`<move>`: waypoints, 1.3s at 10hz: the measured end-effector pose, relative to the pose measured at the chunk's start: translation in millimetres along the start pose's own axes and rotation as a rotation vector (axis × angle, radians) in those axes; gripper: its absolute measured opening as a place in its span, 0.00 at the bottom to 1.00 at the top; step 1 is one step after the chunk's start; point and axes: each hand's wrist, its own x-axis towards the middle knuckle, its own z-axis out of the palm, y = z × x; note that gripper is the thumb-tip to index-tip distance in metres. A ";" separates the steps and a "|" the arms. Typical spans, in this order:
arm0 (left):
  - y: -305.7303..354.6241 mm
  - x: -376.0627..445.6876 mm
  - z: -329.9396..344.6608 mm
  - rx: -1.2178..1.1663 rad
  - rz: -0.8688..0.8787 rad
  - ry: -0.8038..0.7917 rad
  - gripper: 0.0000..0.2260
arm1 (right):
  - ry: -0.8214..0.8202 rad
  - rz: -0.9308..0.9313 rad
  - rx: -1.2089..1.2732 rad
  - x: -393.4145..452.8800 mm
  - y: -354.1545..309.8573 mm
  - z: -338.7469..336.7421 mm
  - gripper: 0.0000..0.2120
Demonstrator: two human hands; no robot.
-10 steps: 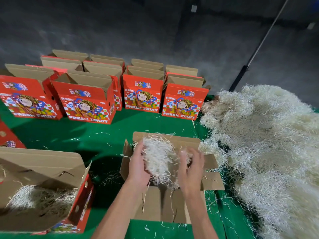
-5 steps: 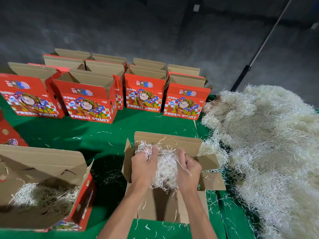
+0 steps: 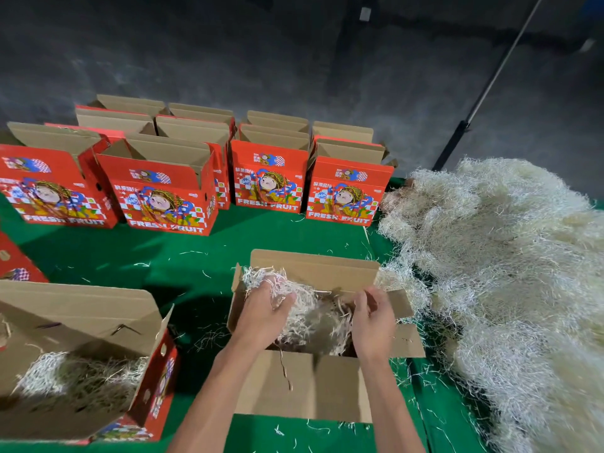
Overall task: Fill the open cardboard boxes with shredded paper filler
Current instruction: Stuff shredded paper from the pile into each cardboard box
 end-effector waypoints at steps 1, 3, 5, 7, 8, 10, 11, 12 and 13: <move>-4.0 -3.6 -13.5 -0.013 -0.042 -0.185 0.29 | -0.174 0.016 -0.229 0.9 11.5 5.5 0.14; -4.3 -9.1 -30.7 0.246 -0.023 -0.395 0.22 | -0.695 0.186 -0.655 6.8 25.5 24.5 0.25; 0.7 -6.8 -27.3 0.291 0.032 -0.286 0.11 | -1.153 -0.543 -1.064 -1.0 30.0 38.5 0.20; -1.8 -7.2 -22.6 0.342 0.061 -0.140 0.04 | -0.812 0.217 -0.571 11.2 16.2 40.5 0.11; 0.5 -3.5 -21.6 0.283 0.075 -0.116 0.10 | -0.687 0.136 -0.382 17.6 4.1 35.8 0.09; -1.1 10.7 1.3 -0.092 -0.101 -0.184 0.43 | -0.683 0.185 0.217 7.3 -14.9 12.3 0.26; 0.0 12.2 13.7 -0.347 -0.173 -0.206 0.47 | -0.609 0.365 0.418 2.9 -9.3 11.8 0.27; -1.6 13.0 17.6 -0.478 -0.145 -0.170 0.40 | -0.550 0.224 0.435 6.5 -9.3 11.9 0.26; -4.3 13.8 12.4 -0.575 -0.165 -0.146 0.40 | -0.428 0.130 0.312 9.4 -8.8 11.5 0.25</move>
